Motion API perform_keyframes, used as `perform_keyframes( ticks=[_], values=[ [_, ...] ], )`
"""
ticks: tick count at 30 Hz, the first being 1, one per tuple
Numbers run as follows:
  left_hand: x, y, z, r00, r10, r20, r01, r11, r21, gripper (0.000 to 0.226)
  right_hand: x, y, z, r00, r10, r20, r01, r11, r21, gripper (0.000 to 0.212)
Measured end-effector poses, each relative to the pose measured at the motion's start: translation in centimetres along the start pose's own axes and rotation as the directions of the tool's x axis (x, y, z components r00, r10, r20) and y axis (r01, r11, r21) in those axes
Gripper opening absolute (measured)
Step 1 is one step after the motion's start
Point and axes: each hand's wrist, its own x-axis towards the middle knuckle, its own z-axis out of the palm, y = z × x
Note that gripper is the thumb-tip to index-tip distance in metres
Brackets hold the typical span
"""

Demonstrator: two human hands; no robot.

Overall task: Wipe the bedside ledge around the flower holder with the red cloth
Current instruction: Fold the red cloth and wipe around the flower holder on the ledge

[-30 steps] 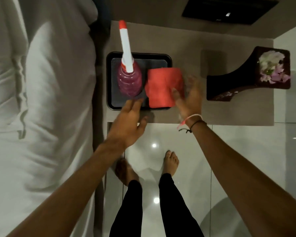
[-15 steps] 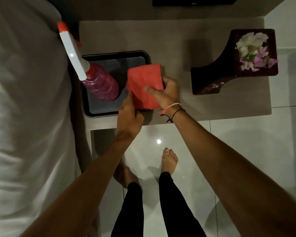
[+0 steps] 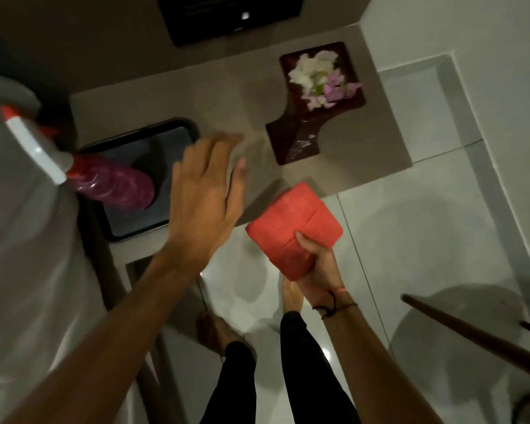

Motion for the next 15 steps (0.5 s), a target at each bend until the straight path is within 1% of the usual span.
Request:
perform_keyframes(
  ticks=[1, 3, 5, 7, 9, 12, 15],
  values=[
    [1.6, 1.2, -0.3, 0.997, 0.075, -0.009, -0.075, 0.997, 0.037, 0.047, -0.3, -0.1, -1.0, 1.000, -0.001, -0.006, 0.001, 0.999, 0.038, 0.052],
    [5.2, 4.1, -0.3, 0.976, 0.216, 0.039, -0.218, 0.970, 0.102, 0.060, -0.5, -0.9, -2.4, 0.999, -0.044, 0.002, 0.043, 0.993, 0.106, 0.051],
    [8.9, 6.8, 0.7, 0.932, 0.314, 0.181, -0.345, 0.921, 0.179, 0.075, 0.0, -1.8, -3.3, 0.993, -0.115, 0.013, 0.111, 0.980, 0.168, 0.050],
    [11.9, 8.5, 2.2, 0.873, 0.335, 0.354, -0.439, 0.855, 0.275, 0.086, 0.9, -2.5, -3.9, 0.985, -0.175, 0.005, 0.169, 0.961, 0.218, 0.049],
    [14.0, 9.0, 4.0, 0.826, 0.306, 0.473, -0.492, 0.800, 0.343, 0.092, 1.7, -3.4, -4.0, 0.977, -0.212, 0.001, 0.205, 0.945, 0.253, 0.052],
    [15.3, 8.7, 5.6, 0.810, 0.256, 0.527, -0.492, 0.785, 0.375, 0.091, 2.6, -4.9, -3.5, 0.977, -0.213, -0.025, 0.211, 0.937, 0.280, 0.061],
    [16.0, 8.0, 6.1, 0.830, 0.256, 0.495, -0.488, 0.764, 0.423, 0.083, 3.2, -6.4, -3.3, 0.977, -0.200, -0.073, 0.213, 0.939, 0.272, 0.059]
  ],
)
